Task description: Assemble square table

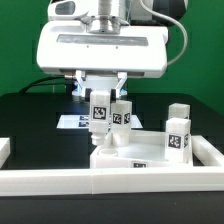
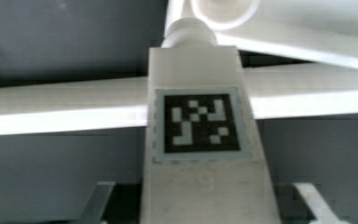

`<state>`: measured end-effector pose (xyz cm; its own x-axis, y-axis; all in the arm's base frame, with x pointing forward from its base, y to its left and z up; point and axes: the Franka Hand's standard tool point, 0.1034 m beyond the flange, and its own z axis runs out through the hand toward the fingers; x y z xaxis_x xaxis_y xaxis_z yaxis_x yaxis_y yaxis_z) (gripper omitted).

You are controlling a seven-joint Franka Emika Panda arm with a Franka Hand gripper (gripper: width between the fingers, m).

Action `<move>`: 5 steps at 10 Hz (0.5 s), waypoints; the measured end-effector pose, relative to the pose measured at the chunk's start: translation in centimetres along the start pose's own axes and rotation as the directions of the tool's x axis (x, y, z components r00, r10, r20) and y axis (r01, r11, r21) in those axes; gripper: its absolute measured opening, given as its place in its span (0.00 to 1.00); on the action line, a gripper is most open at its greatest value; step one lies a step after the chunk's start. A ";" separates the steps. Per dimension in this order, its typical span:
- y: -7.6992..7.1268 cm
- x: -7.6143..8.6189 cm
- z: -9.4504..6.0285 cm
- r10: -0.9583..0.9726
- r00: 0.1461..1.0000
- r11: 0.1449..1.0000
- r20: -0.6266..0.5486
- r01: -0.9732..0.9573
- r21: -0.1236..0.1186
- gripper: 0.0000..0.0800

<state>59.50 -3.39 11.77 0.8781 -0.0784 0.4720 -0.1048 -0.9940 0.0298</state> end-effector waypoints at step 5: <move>-1.5 -0.8 0.6 -0.018 1.000 1.000 0.015 0.017 0.013 0.36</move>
Offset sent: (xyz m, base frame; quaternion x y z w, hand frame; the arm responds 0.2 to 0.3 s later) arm 0.0023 0.0118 -0.0035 0.0023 0.0171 0.0034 0.9998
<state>59.26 -1.84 10.84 0.8865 -0.0621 0.4585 -0.0834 -0.9962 0.0264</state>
